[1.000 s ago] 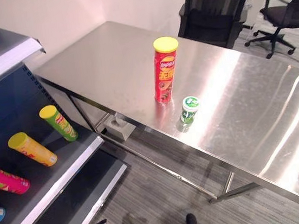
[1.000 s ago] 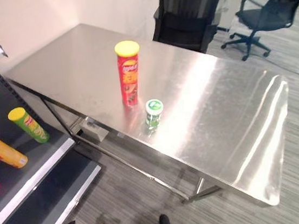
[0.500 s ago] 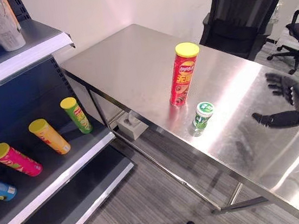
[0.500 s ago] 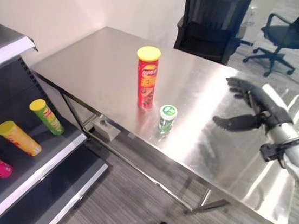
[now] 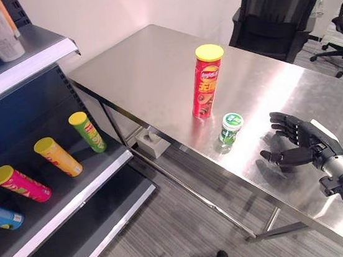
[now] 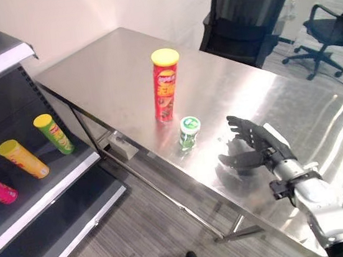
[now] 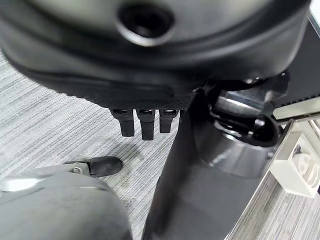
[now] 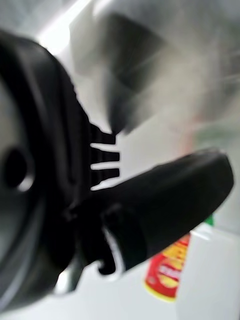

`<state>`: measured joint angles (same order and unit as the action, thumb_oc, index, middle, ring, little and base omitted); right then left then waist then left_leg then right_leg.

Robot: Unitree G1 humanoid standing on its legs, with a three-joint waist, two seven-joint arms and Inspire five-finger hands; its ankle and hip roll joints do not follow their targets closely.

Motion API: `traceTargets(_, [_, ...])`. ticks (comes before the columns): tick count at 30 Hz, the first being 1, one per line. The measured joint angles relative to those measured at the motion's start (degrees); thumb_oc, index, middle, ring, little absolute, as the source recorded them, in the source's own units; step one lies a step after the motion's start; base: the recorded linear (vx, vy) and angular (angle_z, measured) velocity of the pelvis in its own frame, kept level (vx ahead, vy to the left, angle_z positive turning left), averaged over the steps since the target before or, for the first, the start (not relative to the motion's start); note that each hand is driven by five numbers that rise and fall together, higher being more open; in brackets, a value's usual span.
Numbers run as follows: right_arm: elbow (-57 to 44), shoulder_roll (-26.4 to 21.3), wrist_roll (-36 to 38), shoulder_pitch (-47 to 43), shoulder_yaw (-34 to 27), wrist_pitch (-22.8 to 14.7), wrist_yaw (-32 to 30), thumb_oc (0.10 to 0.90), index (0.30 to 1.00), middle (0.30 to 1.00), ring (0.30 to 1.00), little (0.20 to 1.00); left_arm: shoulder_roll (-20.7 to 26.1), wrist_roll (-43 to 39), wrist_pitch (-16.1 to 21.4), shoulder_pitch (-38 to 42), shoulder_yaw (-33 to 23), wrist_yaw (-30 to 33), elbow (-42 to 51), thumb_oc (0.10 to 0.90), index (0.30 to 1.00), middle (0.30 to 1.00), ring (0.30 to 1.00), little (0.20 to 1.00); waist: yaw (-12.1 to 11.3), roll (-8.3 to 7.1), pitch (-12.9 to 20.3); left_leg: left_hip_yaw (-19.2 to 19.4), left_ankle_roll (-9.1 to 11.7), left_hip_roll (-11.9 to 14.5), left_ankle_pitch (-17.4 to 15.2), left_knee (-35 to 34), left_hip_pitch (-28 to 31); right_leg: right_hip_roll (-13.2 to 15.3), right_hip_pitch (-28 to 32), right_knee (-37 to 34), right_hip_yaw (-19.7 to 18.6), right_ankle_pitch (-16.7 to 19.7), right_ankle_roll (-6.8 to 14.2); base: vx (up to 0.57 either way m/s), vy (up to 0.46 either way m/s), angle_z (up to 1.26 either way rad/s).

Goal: Put the goods on the table back onto the shelves and tidy them up.

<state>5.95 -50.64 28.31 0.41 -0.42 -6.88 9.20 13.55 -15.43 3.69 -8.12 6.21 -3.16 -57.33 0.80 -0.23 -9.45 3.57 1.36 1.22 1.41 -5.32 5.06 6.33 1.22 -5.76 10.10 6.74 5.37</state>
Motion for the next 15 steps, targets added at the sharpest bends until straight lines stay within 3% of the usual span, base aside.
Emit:
traceTargets(7, [7.07, 1.52, 0.02, -7.03, 2.43, 0.27, -0.49, 0.800, 0.900, 0.900, 0.900, 0.900, -0.16, -0.26, 0.45, 0.09, -1.39, 0.14, -0.29, 0.800, 0.900, 0.900, 0.900, 0.900, -3.39, -1.18, -0.73, -2.93, 0.47, -0.08, 0.20, -0.24, -0.66, 0.23, 1.28, 0.00, 2.70, -0.64, 0.14, 0.00, -0.007, 0.22])
traceTargets(15, [7.13, 1.49, 0.82, -7.19, 2.30, 0.58, -0.78, 0.800, 0.900, 0.900, 0.900, 0.900, -0.15, -0.27, 0.98, 0.14, -2.11, 0.23, -0.52, 0.800, 0.900, 0.900, 0.900, 0.900, -3.31, -2.00, -1.16, -4.88, 0.39, -0.41, 0.75, 0.01, -1.09, 0.69, 1.84, 0.01, 5.28, -0.76, 0.26, -0.01, -0.001, 0.13])
